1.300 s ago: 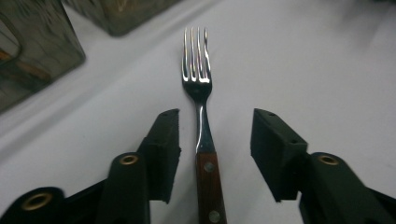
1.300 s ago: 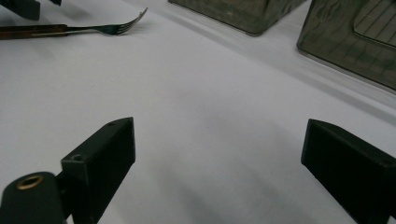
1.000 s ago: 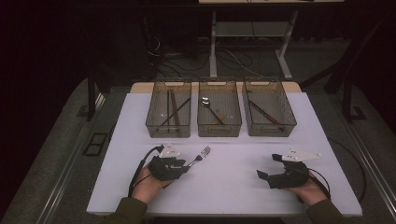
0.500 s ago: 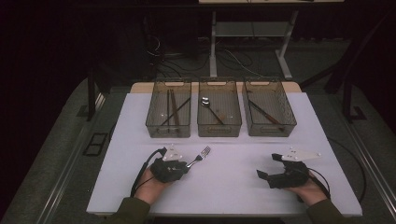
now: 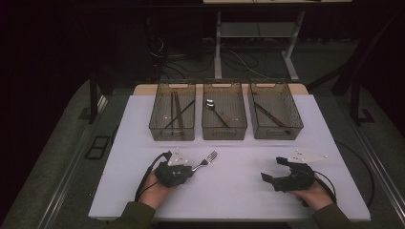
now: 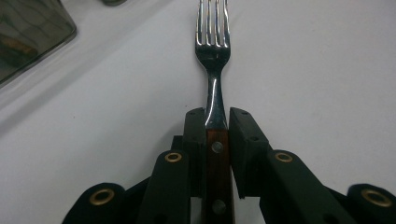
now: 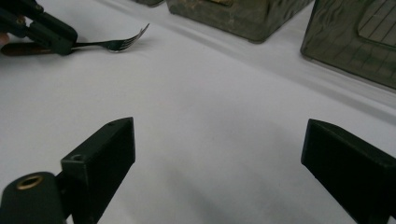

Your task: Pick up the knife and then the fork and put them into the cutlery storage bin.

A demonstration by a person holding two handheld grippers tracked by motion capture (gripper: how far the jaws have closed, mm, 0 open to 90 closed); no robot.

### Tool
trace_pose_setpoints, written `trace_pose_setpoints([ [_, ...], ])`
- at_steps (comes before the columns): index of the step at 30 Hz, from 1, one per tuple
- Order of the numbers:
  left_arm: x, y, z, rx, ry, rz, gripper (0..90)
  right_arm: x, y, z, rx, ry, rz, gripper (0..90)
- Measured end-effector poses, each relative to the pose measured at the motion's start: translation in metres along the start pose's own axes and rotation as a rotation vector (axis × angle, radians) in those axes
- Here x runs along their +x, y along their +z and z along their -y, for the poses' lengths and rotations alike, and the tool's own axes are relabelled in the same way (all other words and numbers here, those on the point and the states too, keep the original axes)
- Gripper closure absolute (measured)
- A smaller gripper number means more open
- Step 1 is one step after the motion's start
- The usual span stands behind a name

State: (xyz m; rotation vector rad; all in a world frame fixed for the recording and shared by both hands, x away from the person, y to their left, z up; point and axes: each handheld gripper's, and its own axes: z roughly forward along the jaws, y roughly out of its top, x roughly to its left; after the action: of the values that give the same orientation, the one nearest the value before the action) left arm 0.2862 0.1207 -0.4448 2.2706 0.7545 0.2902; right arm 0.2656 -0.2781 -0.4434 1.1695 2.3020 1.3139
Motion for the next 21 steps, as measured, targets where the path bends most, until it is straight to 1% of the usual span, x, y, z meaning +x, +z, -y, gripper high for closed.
trace_pose_setpoints([
  [1, 0.0, -0.002, -0.001, -0.009, -0.002, 0.002, 77.4, 0.0, 0.0, 0.0, -0.006, 0.006, 0.001, 9.7],
  [3, -0.001, -0.006, -0.003, -0.043, -0.014, 0.003, 77.4, 0.0, 0.0, -0.002, -0.016, 0.017, -0.007, 9.8],
  [5, 0.0, -0.012, -0.005, -0.078, -0.023, 0.01, 77.4, 0.002, 0.0, -0.004, -0.021, 0.016, -0.008, 9.8],
  [6, 0.0, -0.014, -0.006, -0.094, -0.022, 0.011, 77.4, 0.003, 0.0, -0.006, -0.019, 0.025, -0.017, 9.8],
  [7, -0.001, -0.015, -0.007, -0.107, -0.031, 0.015, 77.4, 0.004, 0.0, -0.008, -0.024, 0.028, -0.027, 9.8],
  [8, -0.002, -0.017, -0.008, -0.122, -0.034, 0.02, 77.4, 0.006, 0.0, -0.011, -0.031, 0.02, -0.034, 9.8],
  [9, -0.003, -0.018, -0.01, -0.126, -0.03, 0.025, 77.4, 0.009, 0.0, -0.013, -0.036, 0.01, -0.041, 9.8],
  [11, -0.006, -0.018, -0.013, -0.148, -0.026, 0.037, 77.4, 0.014, 0.0, -0.02, -0.046, -0.002, -0.036, 9.8],
  [13, -0.01, -0.019, -0.018, -0.164, -0.013, 0.048, 77.4, 0.017, 0.0, -0.027, -0.059, 0.007, -0.048, 10.0],
  [15, -0.014, -0.019, -0.022, -0.184, -0.003, 0.059, 77.4, 0.019, 0.003, -0.033, -0.072, 0.027, -0.076, 10.6],
  [16, -0.016, -0.019, -0.024, -0.191, 0.0, 0.066, 77.4, 0.02, 0.005, -0.036, -0.08, 0.044, -0.086, 10.6],
  [17, -0.018, -0.019, -0.026, -0.199, 0.007, 0.068, 77.4, 0.021, 0.007, -0.039, -0.085, 0.053, -0.097, 14.1],
  [19, -0.021, -0.018, -0.03, -0.214, 0.015, 0.075, 77.4, 0.024, 0.01, -0.044, -0.102, 0.052, -0.107, 16.2],
  [21, -0.024, -0.017, -0.035, -0.227, 0.021, 0.078, 77.4, 0.028, 0.016, -0.05, -0.115, 0.068, -0.141, 22.2],
])
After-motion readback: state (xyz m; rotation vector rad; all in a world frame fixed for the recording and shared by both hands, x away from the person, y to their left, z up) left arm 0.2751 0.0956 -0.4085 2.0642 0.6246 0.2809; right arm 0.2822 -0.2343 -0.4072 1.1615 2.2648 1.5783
